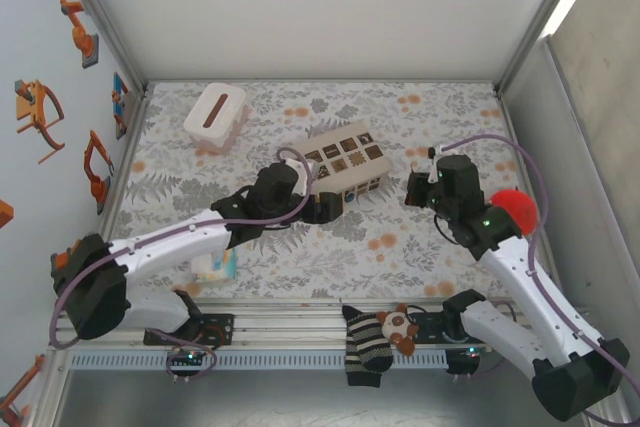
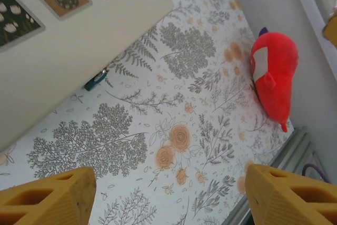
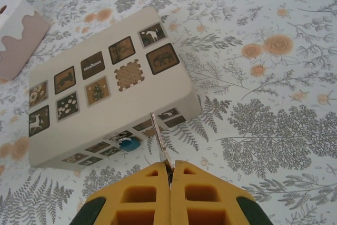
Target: Unlock the padlock with the key
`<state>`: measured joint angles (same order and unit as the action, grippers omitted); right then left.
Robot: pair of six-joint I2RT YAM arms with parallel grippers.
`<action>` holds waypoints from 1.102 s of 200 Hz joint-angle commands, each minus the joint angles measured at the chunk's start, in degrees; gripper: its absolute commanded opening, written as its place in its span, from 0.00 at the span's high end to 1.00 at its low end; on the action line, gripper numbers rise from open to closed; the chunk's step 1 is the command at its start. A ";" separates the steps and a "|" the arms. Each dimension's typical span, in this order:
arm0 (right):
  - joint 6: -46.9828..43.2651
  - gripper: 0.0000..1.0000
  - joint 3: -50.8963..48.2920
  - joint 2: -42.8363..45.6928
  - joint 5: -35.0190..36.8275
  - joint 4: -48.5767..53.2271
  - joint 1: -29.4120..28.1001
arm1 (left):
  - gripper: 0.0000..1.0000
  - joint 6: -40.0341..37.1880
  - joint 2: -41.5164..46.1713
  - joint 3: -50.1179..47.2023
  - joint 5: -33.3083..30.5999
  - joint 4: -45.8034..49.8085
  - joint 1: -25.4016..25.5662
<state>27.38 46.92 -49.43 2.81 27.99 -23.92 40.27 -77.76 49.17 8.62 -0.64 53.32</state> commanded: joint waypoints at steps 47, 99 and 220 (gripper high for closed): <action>1.64 1.00 -0.95 0.75 0.77 1.84 1.77 | 0.25 4.40 -10.13 8.67 0.19 1.34 -1.04; 1.45 1.00 -1.12 0.39 1.94 1.98 1.95 | 0.25 5.52 -16.40 14.26 3.27 4.97 -6.70; 1.13 1.00 -0.60 -2.49 1.51 1.48 2.39 | 0.24 -0.01 -20.24 15.03 0.69 19.62 -11.83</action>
<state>28.47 46.33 -51.53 3.73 29.36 -21.87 42.28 -96.92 65.89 10.63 11.31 44.34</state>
